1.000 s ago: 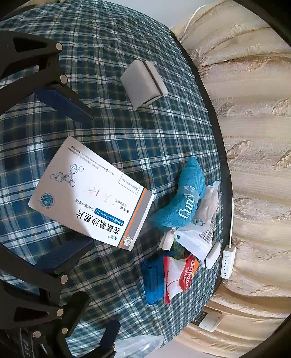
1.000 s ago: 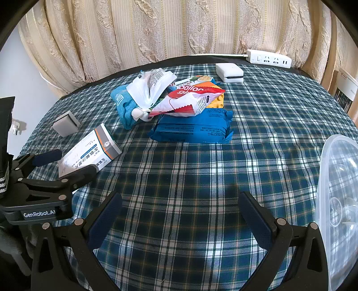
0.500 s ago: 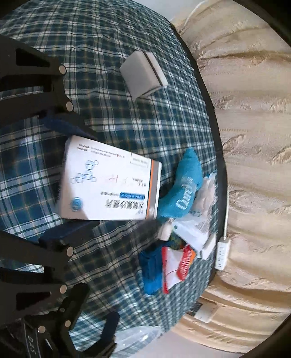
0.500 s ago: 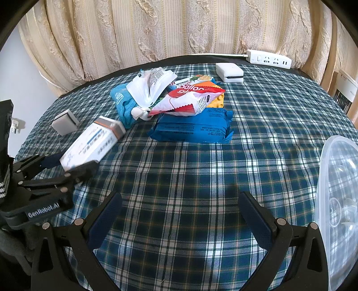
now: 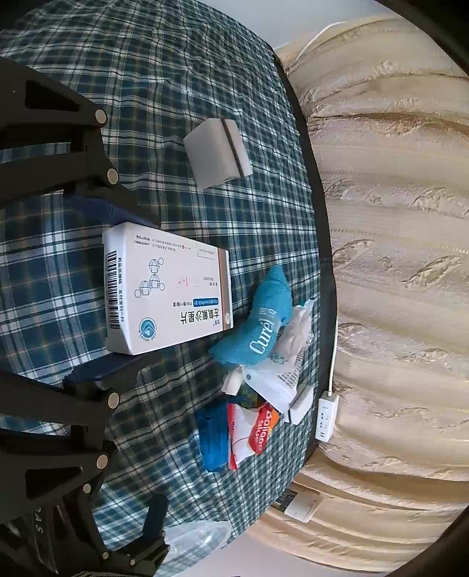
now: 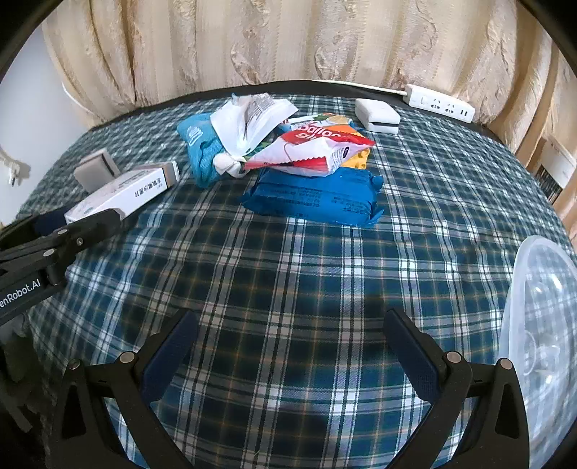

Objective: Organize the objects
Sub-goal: 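Close the left tool on the white medicine box and lift it, then grasp the blue wrapped packet with the right tool while the left tool holds the box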

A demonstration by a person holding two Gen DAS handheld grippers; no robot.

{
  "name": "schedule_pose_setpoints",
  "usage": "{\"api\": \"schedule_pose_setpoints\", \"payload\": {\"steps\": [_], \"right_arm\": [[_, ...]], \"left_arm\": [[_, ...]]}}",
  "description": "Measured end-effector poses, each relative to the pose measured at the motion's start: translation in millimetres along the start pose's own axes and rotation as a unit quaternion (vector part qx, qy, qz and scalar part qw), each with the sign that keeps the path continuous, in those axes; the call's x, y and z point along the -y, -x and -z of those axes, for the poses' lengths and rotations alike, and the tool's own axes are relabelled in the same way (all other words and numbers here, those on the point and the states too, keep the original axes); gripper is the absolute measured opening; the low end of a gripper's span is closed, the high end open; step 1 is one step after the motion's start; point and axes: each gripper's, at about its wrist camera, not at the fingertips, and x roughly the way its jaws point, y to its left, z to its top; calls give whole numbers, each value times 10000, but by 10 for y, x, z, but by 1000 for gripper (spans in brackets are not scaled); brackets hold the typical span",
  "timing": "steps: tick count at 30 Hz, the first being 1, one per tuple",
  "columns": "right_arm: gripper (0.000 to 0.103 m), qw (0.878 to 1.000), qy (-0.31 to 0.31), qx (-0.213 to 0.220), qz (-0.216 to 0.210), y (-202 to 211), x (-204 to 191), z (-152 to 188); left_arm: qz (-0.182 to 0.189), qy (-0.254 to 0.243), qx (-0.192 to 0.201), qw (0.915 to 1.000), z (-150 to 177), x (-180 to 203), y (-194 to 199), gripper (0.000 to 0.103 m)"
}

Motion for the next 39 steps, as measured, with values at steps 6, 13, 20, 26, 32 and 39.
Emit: {"api": "schedule_pose_setpoints", "payload": {"steps": [6,13,20,26,32,39], "right_arm": [[103,10000,5,1,2,4,-5,6],[103,10000,-18,23,-25,10,-9,4],[103,10000,-46,38,-68,20,3,1],[103,9987,-323,110,-381,72,119,-16],[103,9953,-783,-3,-564,27,291,-147],[103,9958,-819,157,-372,-29,361,-377]], "left_arm": [[-51,28,-211,9998,30,19,-94,80],[-35,190,-429,9989,31,-18,-204,91],[-109,359,-437,9983,21,-70,-221,76],[-115,356,-362,9986,25,-78,-187,67],[-217,283,-44,9994,6,-48,-38,67],[-229,338,137,9991,-24,-67,53,67]]}}
